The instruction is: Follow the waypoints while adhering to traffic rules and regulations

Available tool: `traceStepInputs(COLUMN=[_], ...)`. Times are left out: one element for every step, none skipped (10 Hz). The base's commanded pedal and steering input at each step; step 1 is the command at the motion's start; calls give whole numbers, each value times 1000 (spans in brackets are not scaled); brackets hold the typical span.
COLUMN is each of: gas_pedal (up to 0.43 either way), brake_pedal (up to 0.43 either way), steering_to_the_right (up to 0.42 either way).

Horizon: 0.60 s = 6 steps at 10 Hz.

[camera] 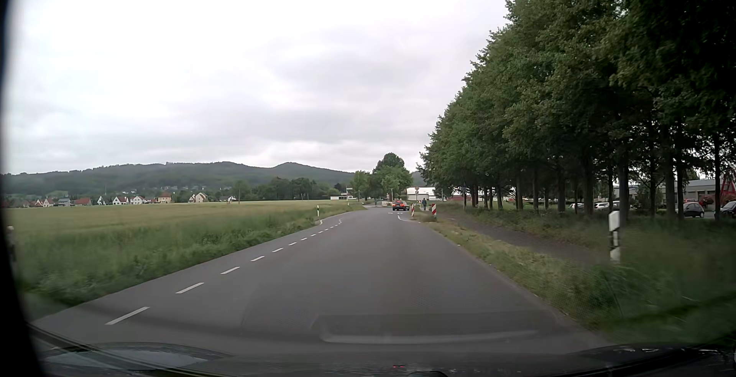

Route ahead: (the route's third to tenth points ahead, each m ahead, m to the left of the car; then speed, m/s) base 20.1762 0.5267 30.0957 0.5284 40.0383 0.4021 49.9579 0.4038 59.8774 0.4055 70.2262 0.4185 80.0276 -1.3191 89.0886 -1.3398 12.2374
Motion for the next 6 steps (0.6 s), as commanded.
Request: traceStepInputs(gas_pedal=[0,0,0,0,0,0], brake_pedal=[0,0,0,0,0,0], steering_to_the_right=[1,1,1,0,0,0])
